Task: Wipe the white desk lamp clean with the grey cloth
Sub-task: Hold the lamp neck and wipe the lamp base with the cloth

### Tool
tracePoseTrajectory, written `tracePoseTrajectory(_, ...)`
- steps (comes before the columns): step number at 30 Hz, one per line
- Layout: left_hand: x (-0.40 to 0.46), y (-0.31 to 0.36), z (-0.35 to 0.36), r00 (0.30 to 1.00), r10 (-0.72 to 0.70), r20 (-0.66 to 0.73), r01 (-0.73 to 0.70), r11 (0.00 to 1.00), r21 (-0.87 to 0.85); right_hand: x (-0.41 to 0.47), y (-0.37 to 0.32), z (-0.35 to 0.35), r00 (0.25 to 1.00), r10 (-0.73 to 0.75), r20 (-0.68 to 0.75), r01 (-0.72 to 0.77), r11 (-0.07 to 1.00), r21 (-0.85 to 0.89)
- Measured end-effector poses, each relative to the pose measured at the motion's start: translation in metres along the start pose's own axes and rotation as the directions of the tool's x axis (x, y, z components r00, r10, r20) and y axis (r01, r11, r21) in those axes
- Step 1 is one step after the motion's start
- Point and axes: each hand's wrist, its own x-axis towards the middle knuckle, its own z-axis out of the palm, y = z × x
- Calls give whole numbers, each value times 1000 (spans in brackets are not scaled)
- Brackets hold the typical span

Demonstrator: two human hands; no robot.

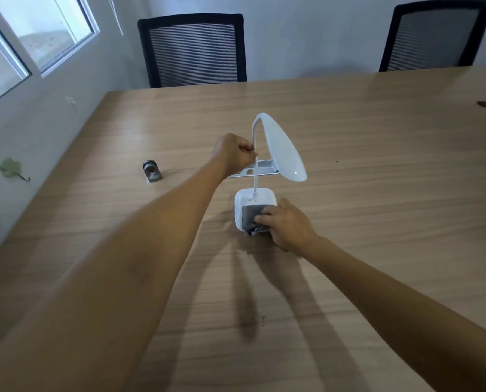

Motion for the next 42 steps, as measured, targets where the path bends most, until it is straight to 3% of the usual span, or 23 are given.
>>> tracePoseTrajectory(3,0,-1,-2,999,21,29,-22,999,48,-23,-10,4,986,-167,-8,167,986,27)
tracePoseTrajectory(5,0,-1,-3,999,24,38,-26,997,67,-23,-13,1,982,-188,-16,189,979,75)
tracePoseTrajectory(9,0,2,-5,999,18,43,-22,994,105,13,-10,-5,975,48,-215,-52,999,-12)
tracePoseTrajectory(11,-1,2,-5,998,4,56,-10,993,114,28,-10,2,988,138,-73,-143,988,-67)
tracePoseTrajectory(14,-2,3,-4,999,-18,33,16,998,65,31,-14,19,978,171,121,-163,984,-72)
tracePoseTrajectory(19,-1,3,-6,998,-13,63,10,998,59,16,-28,17,999,-21,-46,24,998,65)
tracePoseTrajectory(22,-2,3,-4,999,-16,44,15,999,32,26,-17,14,983,95,-154,-94,996,14)
tracePoseTrajectory(27,-3,2,-4,998,-46,35,47,999,-22,37,-8,20,968,224,110,-230,972,42)
tracePoseTrajectory(31,-3,3,-4,997,-57,44,59,998,-33,26,-12,17,979,95,181,-107,993,55)
tracePoseTrajectory(34,-4,3,-6,997,-68,48,69,997,-32,20,-18,12,984,-2,179,-15,995,94)
tracePoseTrajectory(40,-6,6,-5,995,-82,51,85,994,-68,45,-19,11,960,247,129,-251,968,13)
tracePoseTrajectory(42,-7,6,-5,995,-86,53,91,992,-91,47,-25,15,959,233,160,-235,972,-8)
